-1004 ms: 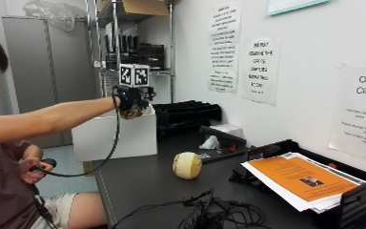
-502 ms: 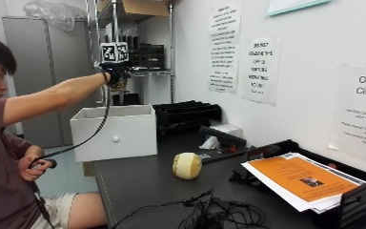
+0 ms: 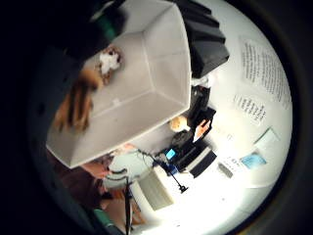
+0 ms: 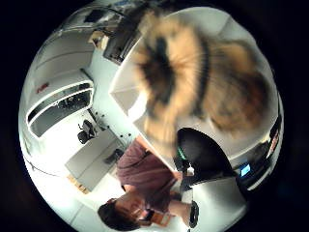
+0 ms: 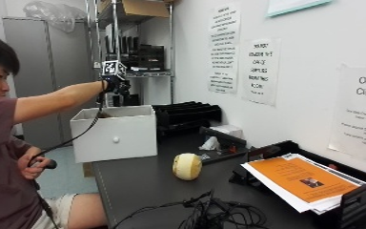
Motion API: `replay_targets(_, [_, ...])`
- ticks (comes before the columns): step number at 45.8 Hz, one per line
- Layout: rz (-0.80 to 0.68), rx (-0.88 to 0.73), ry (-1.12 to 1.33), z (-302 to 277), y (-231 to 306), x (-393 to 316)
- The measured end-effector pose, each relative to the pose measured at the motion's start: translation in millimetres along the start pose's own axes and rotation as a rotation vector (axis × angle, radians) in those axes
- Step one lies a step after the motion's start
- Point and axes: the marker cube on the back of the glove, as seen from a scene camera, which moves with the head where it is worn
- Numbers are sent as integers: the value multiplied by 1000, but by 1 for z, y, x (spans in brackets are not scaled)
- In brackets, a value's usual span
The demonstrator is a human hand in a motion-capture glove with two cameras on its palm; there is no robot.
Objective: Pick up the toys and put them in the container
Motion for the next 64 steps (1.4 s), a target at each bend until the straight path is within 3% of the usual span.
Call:
replay_targets(17, [409,-17,17,-17,89,104])
replay_targets(41, [769,-63,-73,68,245,290])
replay_targets(55, [807,-138,-157,148,234,349])
replay_targets(64, [871,-319,21,184,207,378])
